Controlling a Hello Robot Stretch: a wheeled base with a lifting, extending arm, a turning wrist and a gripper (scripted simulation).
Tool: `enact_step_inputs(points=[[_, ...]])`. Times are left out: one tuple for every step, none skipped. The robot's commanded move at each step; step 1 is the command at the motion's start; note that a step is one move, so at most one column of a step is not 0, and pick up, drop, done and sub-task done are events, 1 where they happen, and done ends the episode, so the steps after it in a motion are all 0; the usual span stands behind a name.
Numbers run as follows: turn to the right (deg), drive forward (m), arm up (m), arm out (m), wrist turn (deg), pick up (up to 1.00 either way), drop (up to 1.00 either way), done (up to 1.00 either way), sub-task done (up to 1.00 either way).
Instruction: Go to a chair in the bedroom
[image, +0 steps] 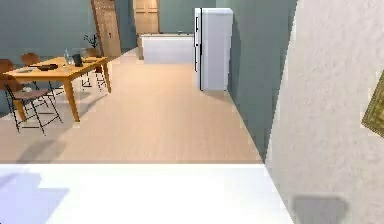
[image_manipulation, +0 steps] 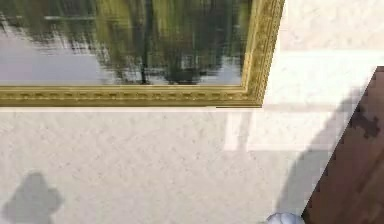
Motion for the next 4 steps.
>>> enact_step_inputs(points=[[-45.0, 0.00, 0.00, 0.00, 0.0, 0.00, 0.00, 0.00, 0.00], [-45.0, 0.00, 0.00, 0.00, 0.0, 0.00, 0.00, 0.00, 0.00], [-42.0, 0.00, 0.00, 0.00, 0.0, 0.00, 0.00, 0.00, 0.00], [0.0, 0.40, 0.00, 0.00, 0.0, 0.00, 0.00, 0.00, 0.00]])
